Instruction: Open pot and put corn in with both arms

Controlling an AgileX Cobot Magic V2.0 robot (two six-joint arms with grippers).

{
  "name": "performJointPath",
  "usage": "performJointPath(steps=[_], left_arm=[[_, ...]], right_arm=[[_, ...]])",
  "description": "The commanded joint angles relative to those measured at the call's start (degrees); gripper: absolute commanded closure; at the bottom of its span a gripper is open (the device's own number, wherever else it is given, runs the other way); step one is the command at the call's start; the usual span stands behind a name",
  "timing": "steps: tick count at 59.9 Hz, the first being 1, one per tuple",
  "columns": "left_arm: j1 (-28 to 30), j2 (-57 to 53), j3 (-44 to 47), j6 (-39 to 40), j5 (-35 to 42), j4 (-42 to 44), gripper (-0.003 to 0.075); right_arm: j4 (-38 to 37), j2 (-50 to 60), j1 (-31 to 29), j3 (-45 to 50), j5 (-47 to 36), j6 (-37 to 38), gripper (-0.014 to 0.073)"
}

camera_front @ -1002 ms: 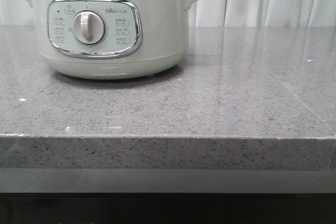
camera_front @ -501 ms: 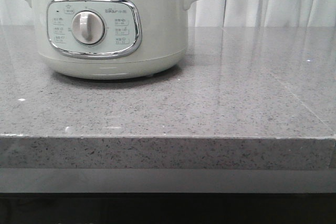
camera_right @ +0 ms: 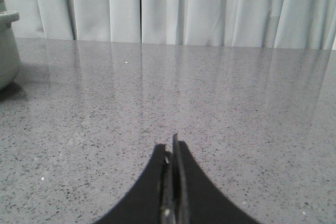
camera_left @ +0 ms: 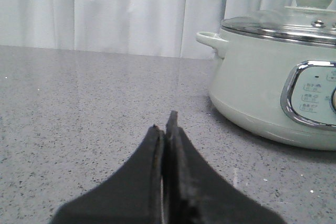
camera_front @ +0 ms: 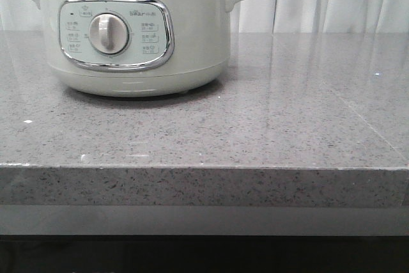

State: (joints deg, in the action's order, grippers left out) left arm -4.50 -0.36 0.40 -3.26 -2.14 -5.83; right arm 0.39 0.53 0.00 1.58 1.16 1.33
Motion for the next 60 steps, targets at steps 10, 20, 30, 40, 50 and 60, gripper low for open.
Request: performJointPath(steps=[10,20,30,40,50,60], left_arm=[[0.15,-0.85,0.65,0.3,5.07,-0.44,0.0741],[0.15,-0.85,0.65,0.3,5.07,-0.44,0.0741],[0.15,-0.85,0.65,0.3,5.07,-0.44,0.0741],[0.15,-0.85,0.65,0.3,5.07,-0.44,0.0741],[0.15,-0.85,0.65,0.3,5.07,-0.44,0.0741],[0.15,-0.85,0.65,0.3,5.07,-0.44,0.0741]], right_arm=[[-0.87,1.28,2.62,-0.61,-4.9,0.41,0.0662],[-0.82,1.28,2.61,-0.61,-6.76,0.41,0.0662],[-0.82,1.28,2.61,-0.61,-7.42,0.41,0.0662],[-0.82,1.28,2.61,-0.61,-7.42,0.41,0.0662],[-0.82,1.28,2.61,-0.61,-7.42,0.41,0.0662],[-0.82,1.28,2.61,-0.61,-7.42,0.41,0.0662]])
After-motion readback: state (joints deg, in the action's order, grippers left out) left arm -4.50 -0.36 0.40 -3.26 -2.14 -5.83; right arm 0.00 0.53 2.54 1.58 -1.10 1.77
